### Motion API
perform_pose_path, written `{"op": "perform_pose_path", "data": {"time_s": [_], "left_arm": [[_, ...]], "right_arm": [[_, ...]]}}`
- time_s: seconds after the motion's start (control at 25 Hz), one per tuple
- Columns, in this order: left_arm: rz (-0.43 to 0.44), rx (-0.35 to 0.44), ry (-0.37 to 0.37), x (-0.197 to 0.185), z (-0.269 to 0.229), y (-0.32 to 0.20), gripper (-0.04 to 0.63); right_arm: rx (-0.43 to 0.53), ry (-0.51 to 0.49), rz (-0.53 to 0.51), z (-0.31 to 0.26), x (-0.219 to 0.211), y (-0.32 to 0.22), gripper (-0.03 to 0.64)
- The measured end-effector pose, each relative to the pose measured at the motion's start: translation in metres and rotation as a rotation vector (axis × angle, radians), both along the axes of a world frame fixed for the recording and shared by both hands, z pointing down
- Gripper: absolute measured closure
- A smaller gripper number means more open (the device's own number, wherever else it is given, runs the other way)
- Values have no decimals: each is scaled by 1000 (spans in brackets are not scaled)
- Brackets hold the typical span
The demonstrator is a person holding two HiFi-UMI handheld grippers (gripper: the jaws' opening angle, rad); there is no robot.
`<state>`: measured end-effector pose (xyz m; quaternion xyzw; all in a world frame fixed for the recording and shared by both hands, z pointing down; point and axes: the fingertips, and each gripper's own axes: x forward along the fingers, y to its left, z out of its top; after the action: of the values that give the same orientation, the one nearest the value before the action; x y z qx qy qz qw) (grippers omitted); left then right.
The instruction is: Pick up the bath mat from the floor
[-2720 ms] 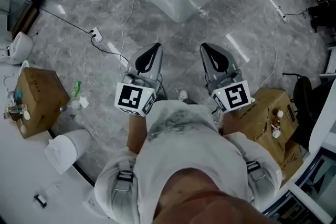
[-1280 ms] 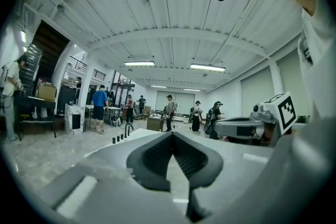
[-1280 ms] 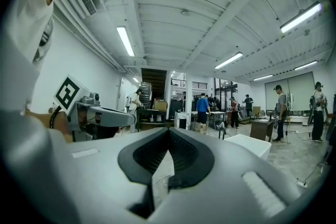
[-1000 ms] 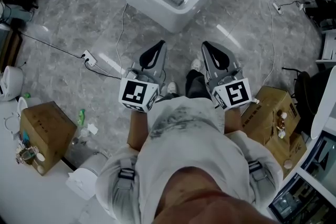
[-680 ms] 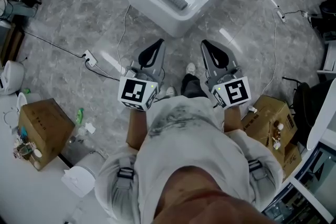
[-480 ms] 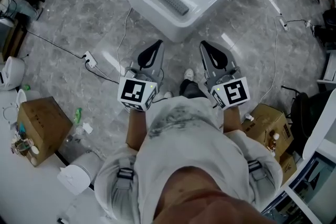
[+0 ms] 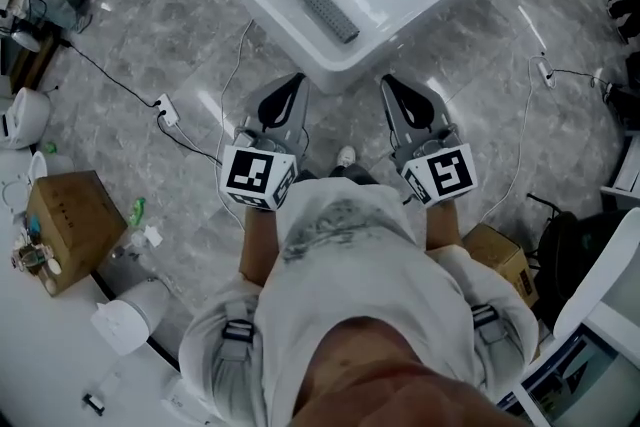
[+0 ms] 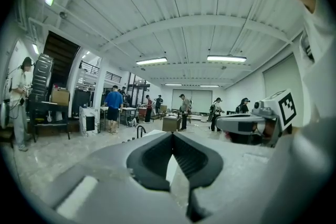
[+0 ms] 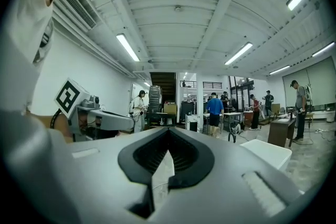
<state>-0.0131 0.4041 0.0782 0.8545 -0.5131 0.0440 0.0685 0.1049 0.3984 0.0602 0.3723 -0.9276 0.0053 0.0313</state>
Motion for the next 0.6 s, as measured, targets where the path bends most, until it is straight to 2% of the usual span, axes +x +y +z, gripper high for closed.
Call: {"op": "perform_pose_path", "data": {"time_s": [0.36, 0.6], "left_arm": [[-21, -3, -17, 29, 5, -43, 592], [-31, 10, -17, 30, 7, -76, 592]], "right_arm": [[-17, -13, -35, 10, 24, -44, 615], [-21, -16, -49, 16, 20, -78, 615]]}}
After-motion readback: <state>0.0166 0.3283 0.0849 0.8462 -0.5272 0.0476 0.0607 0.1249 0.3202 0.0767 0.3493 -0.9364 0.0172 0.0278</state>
